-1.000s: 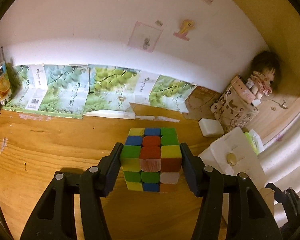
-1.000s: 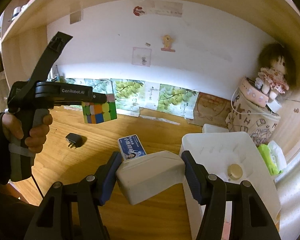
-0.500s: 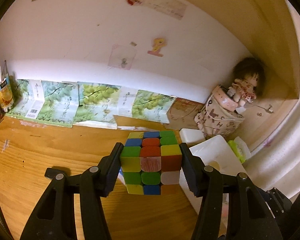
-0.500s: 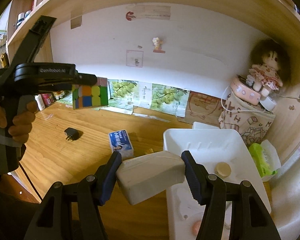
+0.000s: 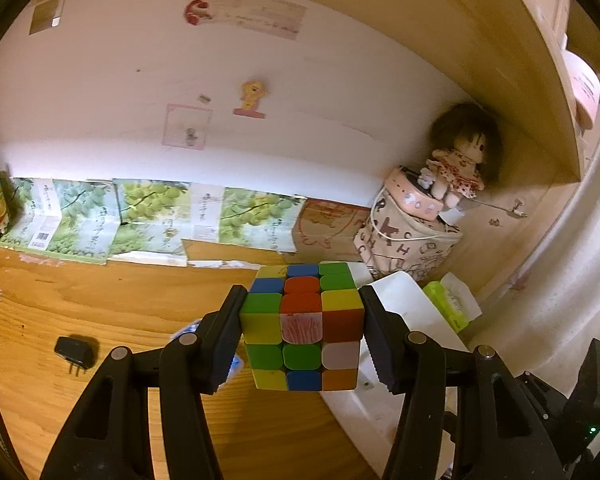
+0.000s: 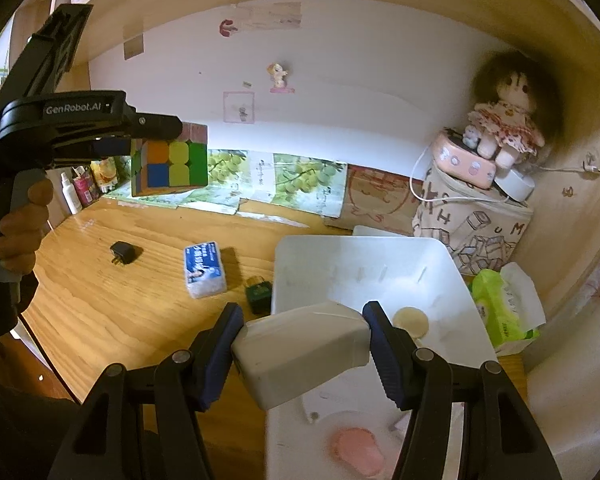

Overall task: Organize rigid objects
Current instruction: 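Lift the cube and beige block with both tools and carry them over the basket, then open the left tool to drop the cube while the right tool releases the beige block, then lift both open tools out of the basket and back over the desk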

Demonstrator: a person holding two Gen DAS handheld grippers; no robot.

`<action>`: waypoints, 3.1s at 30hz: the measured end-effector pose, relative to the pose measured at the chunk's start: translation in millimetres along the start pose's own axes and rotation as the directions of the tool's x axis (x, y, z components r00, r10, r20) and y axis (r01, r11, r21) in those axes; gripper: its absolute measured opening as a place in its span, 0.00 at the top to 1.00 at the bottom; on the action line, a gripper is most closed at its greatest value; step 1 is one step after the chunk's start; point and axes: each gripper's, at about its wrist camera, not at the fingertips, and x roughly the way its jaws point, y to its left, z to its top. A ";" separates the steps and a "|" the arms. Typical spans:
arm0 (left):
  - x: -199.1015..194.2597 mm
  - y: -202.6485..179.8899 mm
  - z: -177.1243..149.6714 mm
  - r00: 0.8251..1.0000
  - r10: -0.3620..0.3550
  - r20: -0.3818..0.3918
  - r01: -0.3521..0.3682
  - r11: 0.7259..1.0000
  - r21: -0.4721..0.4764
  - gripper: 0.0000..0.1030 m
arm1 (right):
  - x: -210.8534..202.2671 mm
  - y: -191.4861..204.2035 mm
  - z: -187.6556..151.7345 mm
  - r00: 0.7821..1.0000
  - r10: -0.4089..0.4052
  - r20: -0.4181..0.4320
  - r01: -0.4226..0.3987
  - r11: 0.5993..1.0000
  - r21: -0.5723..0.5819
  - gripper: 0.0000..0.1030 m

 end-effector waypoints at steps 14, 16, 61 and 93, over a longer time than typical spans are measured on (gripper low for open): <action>40.6 -67.3 -22.7 0.995 -0.072 -0.063 0.073 0.997 0.007 0.42 | 10.7 -49.1 -14.3 0.999 0.013 -0.044 -0.015 0.999 -0.037 0.40; 46.5 -76.8 -24.5 0.994 -0.081 -0.072 0.082 0.997 0.016 0.42 | 13.0 -54.8 -16.5 0.998 0.013 -0.053 -0.015 0.999 -0.040 0.40; 15.1 -50.5 -33.4 0.999 0.040 -0.011 -0.040 0.999 -0.007 0.27 | 46.7 -43.8 -12.1 0.987 0.035 -0.159 -0.035 0.999 0.003 0.23; -68.2 105.0 -27.9 0.986 0.163 0.021 -0.163 0.987 -0.003 0.27 | 60.5 63.2 35.6 0.976 0.100 -0.191 -0.035 0.948 0.317 0.23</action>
